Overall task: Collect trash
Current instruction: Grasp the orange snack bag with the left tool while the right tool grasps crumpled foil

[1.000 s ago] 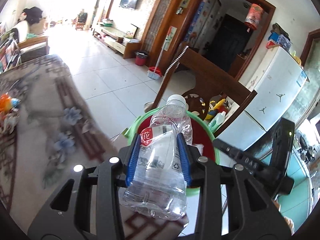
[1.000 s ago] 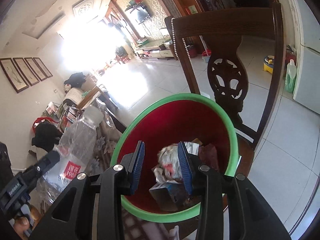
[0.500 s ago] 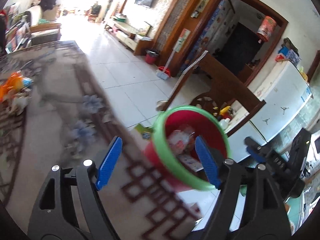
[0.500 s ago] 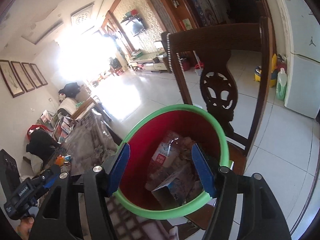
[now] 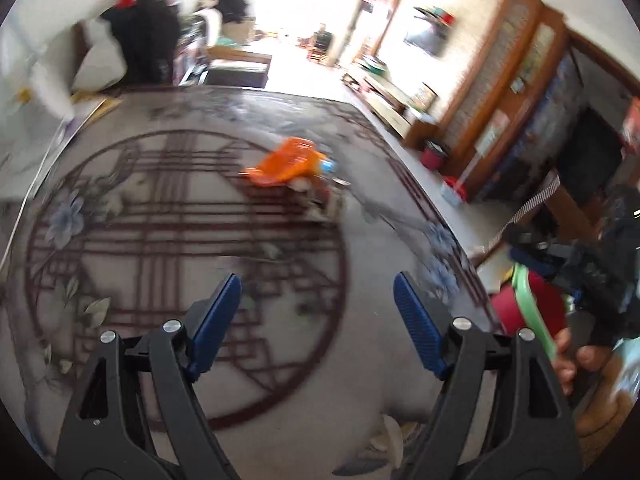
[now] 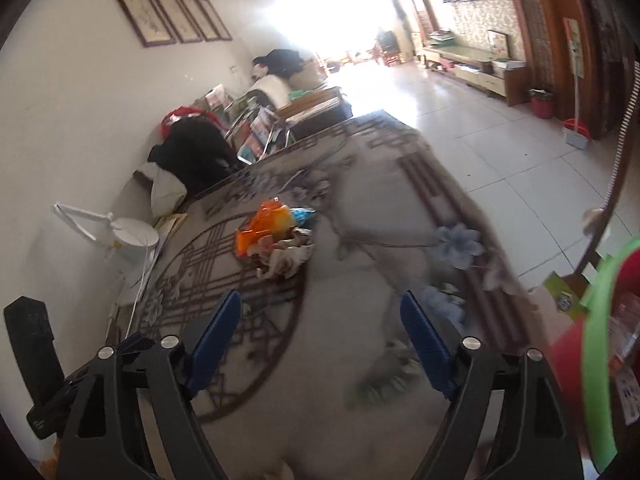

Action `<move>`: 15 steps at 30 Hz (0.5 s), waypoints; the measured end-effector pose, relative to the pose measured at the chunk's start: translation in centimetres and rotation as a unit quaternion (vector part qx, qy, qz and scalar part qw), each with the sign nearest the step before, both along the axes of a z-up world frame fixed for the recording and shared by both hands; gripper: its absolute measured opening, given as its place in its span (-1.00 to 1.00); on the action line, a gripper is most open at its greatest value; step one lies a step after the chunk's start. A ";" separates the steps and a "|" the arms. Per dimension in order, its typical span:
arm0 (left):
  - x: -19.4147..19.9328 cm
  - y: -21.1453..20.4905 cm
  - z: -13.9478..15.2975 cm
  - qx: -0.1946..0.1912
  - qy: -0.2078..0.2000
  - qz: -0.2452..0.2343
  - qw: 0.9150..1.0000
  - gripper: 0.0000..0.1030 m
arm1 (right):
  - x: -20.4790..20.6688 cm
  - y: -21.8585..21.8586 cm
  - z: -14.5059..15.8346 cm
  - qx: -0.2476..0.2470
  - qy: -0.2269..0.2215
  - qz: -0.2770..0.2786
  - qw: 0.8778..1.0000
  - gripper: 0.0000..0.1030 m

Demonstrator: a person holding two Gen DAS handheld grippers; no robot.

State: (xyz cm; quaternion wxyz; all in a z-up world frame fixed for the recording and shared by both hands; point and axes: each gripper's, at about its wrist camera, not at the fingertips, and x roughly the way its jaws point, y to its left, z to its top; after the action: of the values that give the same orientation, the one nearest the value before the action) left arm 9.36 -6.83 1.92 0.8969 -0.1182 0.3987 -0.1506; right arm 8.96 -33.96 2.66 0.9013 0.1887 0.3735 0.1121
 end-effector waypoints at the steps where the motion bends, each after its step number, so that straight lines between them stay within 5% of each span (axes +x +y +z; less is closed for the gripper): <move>1: 0.4 1.2 0.0 -0.022 0.010 0.012 1.000 0.48 | 1.6 1.1 -0.5 0.001 0.005 0.011 1.000 0.58; 7: 0.5 4.0 1.3 -0.046 -0.007 0.038 0.998 0.56 | 11.6 8.0 -5.1 -0.071 0.067 0.031 0.995 0.61; 11: 0.7 5.1 1.6 -0.071 -0.005 0.048 0.996 0.58 | 14.4 9.6 -8.1 -0.139 0.084 0.035 0.986 0.58; 12: 0.7 5.3 1.6 -0.070 -0.006 0.051 0.996 0.58 | 14.7 9.8 -8.6 -0.145 0.081 0.038 0.985 0.47; 13: 0.7 5.5 1.7 -0.069 -0.007 0.054 0.996 0.58 | 15.0 10.0 -8.9 -0.152 0.079 0.043 0.984 0.05; 15: 0.8 5.6 1.6 -0.067 -0.007 0.055 0.996 0.58 | 15.1 10.3 -9.1 -0.164 0.075 0.054 0.982 -0.38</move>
State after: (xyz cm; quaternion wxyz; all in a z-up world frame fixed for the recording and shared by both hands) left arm 10.21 -1.24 3.55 0.8969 -0.1989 0.3738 -0.1279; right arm 24.08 -23.64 -6.41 0.8821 0.0261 0.4629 0.0836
